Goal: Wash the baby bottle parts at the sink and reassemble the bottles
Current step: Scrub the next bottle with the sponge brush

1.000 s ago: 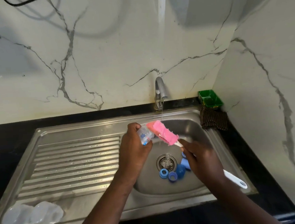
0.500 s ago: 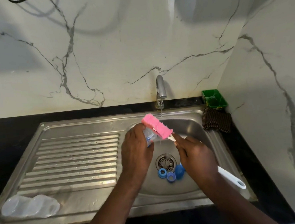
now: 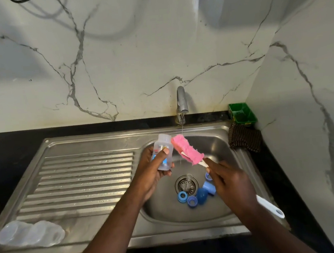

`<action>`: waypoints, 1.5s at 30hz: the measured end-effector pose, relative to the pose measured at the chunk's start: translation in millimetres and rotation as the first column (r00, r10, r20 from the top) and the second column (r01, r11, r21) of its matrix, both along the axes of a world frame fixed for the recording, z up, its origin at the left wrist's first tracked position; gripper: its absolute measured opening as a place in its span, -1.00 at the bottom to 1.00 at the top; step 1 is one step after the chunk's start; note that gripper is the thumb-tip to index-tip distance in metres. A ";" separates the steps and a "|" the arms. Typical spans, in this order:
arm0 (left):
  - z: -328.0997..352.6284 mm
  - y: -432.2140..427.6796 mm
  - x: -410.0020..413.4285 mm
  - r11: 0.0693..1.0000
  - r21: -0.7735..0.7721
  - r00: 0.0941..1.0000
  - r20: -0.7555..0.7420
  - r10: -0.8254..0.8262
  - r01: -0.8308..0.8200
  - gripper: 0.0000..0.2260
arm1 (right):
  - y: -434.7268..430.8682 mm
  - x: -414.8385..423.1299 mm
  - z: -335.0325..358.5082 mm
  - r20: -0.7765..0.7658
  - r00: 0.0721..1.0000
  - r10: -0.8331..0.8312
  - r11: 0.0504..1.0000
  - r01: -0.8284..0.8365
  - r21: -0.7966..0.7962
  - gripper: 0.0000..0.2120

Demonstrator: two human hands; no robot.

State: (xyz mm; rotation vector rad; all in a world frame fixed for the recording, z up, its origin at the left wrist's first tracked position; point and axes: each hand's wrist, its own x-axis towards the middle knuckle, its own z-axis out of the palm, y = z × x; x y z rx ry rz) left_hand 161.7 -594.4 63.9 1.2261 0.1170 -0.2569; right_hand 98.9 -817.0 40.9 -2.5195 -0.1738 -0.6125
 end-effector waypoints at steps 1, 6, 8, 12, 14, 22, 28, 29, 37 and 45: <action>0.0 -1.4 0.2 1.000 -0.007 1.000 0.013 -0.024 0.024 -0.56 | 0.1 2.1 0.0 0.007 1.000 0.006 1.000 -0.006 0.015 -0.61; -1.5 3.3 -1.7 0.996 -0.089 1.000 0.008 -0.012 0.012 -0.60 | 3.9 2.2 -0.8 -0.015 0.999 -0.030 0.999 0.031 0.029 -0.60; -3.4 8.0 -2.1 0.996 -0.083 1.000 0.016 -0.014 0.015 -0.60 | -1.3 0.3 -1.6 -0.011 0.999 -0.050 0.999 0.050 -0.005 -0.61; -9.5 8.6 -4.9 0.994 -0.111 1.000 0.006 0.016 -0.015 -0.65 | -1.5 0.0 -2.6 -0.018 0.997 -0.077 0.996 0.076 -0.056 -0.64; -10.8 8.2 -6.6 0.993 -0.122 1.000 0.018 0.009 -0.007 -0.65 | 1.4 0.0 -2.7 -0.013 0.997 -0.081 0.994 0.080 -0.069 -0.64; -11.1 7.9 -11.0 0.998 -0.064 0.998 0.058 -0.025 0.029 -0.73 | 8.4 7.3 -0.9 0.050 0.995 -0.084 0.986 0.091 -0.142 -0.68; -9.3 15.2 -12.6 0.993 -0.040 0.994 -0.008 -0.112 0.112 -0.59 | -0.5 9.7 -0.7 0.103 0.994 0.021 0.997 -0.013 -0.077 -0.68; -9.7 14.7 -12.8 0.992 -0.071 0.993 -0.039 -0.109 0.106 -0.55 | 0.4 12.6 -0.2 0.108 0.993 0.040 0.998 -0.034 -0.057 -0.67; -4.5 26.3 -9.4 0.989 -0.030 0.986 -0.070 -0.150 0.148 -0.57 | -6.1 12.7 -1.1 0.076 0.995 0.063 0.998 -0.062 -0.016 -0.68; -0.5 34.5 -0.8 0.864 0.499 0.963 0.190 -0.191 0.073 -0.58 | -19.6 30.5 25.3 -0.113 0.994 -0.013 0.999 0.019 0.050 -0.89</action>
